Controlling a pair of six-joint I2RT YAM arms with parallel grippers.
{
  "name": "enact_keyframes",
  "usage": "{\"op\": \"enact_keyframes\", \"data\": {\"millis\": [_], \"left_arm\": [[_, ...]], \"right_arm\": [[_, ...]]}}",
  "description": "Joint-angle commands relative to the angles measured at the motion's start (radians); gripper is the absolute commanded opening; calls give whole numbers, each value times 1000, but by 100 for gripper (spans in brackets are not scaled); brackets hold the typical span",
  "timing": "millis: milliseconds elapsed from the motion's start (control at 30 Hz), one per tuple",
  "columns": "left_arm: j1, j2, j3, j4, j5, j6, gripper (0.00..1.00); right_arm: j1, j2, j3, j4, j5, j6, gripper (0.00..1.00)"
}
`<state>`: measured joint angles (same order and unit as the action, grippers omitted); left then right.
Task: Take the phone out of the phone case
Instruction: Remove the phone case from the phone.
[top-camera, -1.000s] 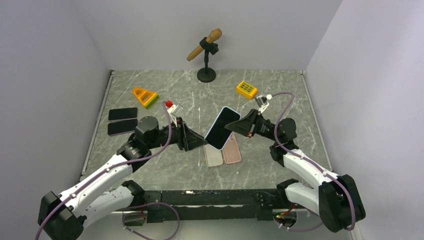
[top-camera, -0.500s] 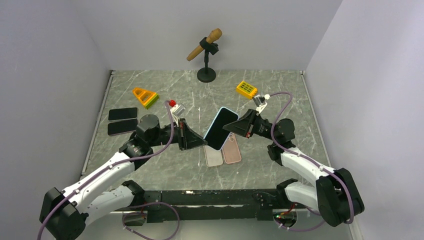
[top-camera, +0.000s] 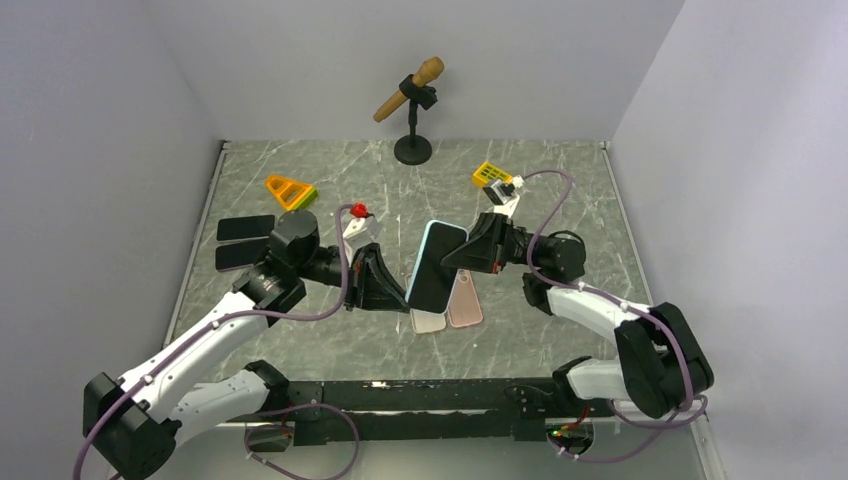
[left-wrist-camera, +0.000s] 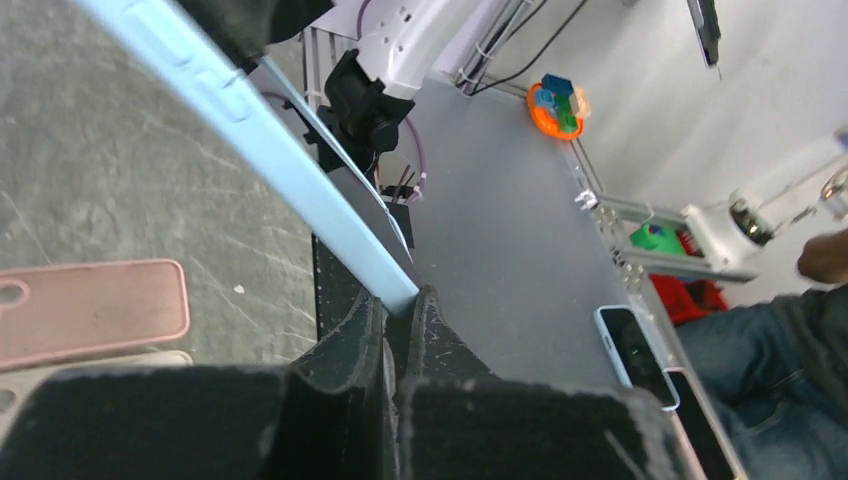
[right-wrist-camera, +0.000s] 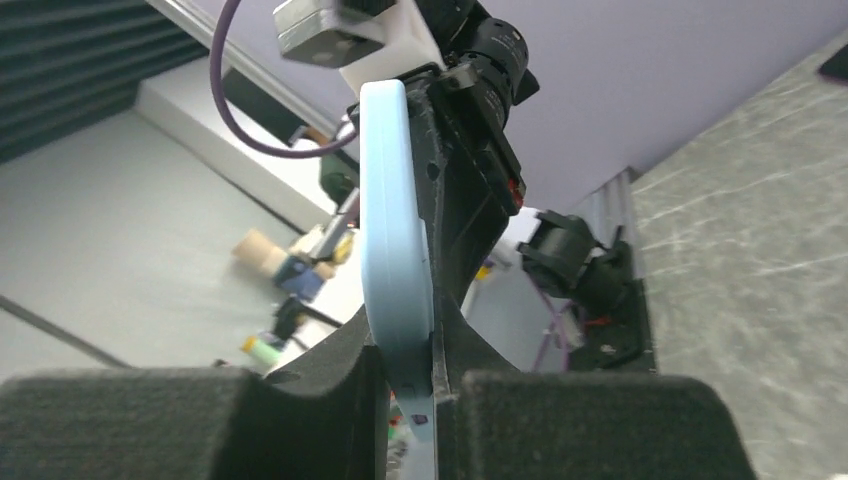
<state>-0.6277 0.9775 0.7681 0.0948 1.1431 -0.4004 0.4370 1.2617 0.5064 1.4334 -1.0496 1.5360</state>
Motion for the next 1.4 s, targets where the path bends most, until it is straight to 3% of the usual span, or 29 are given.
{"op": "enact_keyframes", "data": {"millis": [0,333,400,500,733,867,900,1100,1267,1367], "left_arm": [[1,11,117,-37,-56,319,0],[108,116,162,-30,-181,256,0],[108,117,162,-64,-251,217,0],[113,88,125,-51,-220,142,0],[113,-148,-57,-41,-248,-10,57],[113,-276,-120,24,-264,-128,95],[113,-295,-133,62,-258,-168,99],[113,-280,-170,292,-228,-372,98],[113,-199,-179,470,-184,-463,85],[114,-170,-182,507,-185,-475,71]], "right_arm": [[72,53,79,277,90,308,0],[131,39,140,222,153,297,0],[130,58,150,280,170,326,0],[129,32,142,199,185,229,0],[94,13,112,85,245,107,0],[85,20,113,43,256,68,0],[85,26,113,44,260,67,0],[86,93,115,196,284,161,0],[86,119,108,240,292,188,0],[86,105,105,219,291,176,0]]}}
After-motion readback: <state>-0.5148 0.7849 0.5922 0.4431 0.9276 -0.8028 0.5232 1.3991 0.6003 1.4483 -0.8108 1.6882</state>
